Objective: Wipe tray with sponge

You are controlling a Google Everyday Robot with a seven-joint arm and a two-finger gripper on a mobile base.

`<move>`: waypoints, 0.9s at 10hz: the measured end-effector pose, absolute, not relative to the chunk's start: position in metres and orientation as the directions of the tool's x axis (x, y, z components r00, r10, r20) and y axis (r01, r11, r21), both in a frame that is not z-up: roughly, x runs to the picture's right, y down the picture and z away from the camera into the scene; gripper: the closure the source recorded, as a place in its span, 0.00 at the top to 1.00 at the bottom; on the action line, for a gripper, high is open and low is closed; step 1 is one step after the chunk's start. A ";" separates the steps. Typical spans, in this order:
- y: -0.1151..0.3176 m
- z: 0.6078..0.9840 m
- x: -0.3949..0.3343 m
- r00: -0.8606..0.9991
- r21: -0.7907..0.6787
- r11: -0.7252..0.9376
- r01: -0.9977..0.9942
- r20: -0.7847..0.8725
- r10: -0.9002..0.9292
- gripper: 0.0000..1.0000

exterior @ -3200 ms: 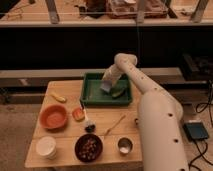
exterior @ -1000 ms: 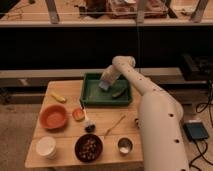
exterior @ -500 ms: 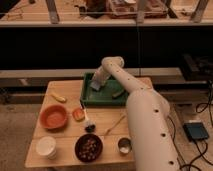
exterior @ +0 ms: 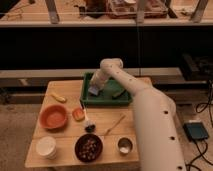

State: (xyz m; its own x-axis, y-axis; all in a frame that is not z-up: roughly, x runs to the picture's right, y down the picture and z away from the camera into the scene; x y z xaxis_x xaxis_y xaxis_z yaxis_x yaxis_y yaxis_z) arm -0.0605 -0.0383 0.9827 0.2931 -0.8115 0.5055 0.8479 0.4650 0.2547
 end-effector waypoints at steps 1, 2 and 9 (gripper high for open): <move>-0.035 0.978 -0.048 0.282 0.250 0.452 0.856 0.507 -0.814 0.15; -0.031 0.971 -0.028 0.272 0.239 0.437 0.867 0.509 -0.817 0.15; -0.065 0.999 0.020 0.400 0.119 0.509 0.853 0.478 -0.782 0.15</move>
State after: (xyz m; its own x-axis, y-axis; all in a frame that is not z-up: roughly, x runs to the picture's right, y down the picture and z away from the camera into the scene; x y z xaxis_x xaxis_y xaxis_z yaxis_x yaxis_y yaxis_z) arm 0.0202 -0.0652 0.9990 0.3999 -0.7819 0.4783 0.8526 0.5089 0.1192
